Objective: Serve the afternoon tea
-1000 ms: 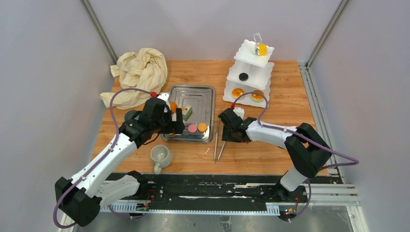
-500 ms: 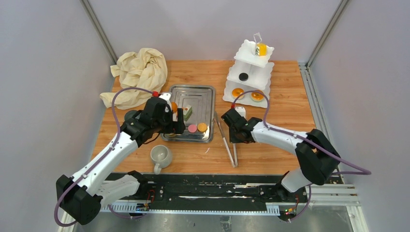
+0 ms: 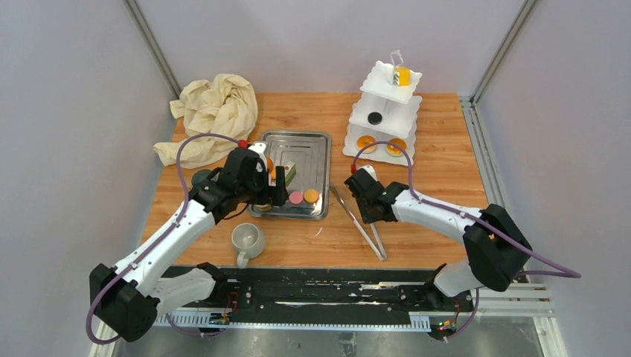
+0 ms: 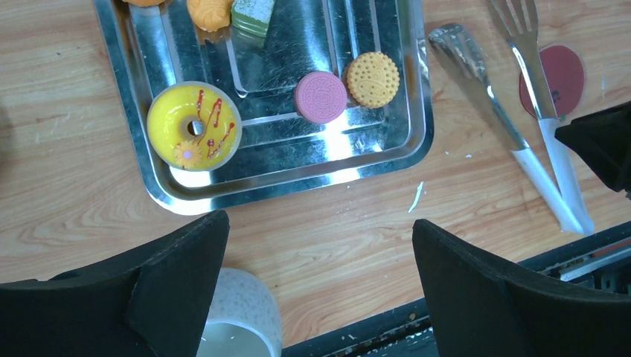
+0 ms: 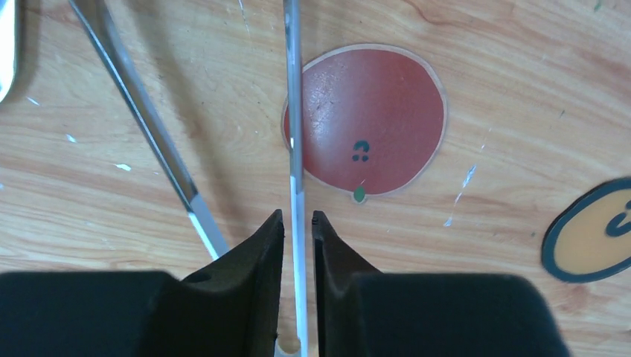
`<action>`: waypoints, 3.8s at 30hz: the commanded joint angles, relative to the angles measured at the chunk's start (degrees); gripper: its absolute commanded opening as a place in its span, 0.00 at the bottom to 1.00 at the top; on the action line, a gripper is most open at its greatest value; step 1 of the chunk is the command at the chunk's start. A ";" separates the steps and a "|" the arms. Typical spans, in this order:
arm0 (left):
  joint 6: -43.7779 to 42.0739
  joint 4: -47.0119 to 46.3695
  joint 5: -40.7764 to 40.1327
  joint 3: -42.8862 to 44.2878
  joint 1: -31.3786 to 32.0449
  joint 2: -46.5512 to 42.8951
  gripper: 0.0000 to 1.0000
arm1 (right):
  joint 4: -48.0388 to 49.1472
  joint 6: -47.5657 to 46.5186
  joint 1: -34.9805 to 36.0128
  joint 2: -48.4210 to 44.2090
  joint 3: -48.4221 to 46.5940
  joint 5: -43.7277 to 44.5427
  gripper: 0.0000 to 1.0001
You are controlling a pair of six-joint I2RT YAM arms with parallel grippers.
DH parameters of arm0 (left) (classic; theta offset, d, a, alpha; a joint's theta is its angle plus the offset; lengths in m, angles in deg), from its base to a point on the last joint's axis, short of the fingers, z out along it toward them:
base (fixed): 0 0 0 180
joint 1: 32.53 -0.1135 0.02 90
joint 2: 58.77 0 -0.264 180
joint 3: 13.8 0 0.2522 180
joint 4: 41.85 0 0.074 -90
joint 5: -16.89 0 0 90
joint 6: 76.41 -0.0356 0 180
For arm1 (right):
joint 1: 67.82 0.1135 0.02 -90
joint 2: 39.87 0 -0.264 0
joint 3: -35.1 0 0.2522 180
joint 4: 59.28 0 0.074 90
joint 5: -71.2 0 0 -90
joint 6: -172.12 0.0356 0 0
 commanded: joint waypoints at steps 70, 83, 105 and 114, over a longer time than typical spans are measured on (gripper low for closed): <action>2.51 2.01 -10.53 1.49 0.00 -5.94 0.98 | -3.23 -4.81 2.22 -13.04 -3.54 -15.63 0.01; 4.62 1.58 -10.14 1.25 -0.20 -6.58 0.98 | -12.13 -3.27 3.74 -4.85 -14.72 -20.94 0.04; 4.23 1.51 -10.28 0.27 -0.20 -7.32 0.98 | -8.35 -2.65 6.35 4.15 -19.55 -17.27 0.45; 3.68 1.81 -10.55 -0.07 -0.21 -7.88 0.98 | -9.06 -3.33 9.19 7.79 -22.00 -10.62 0.45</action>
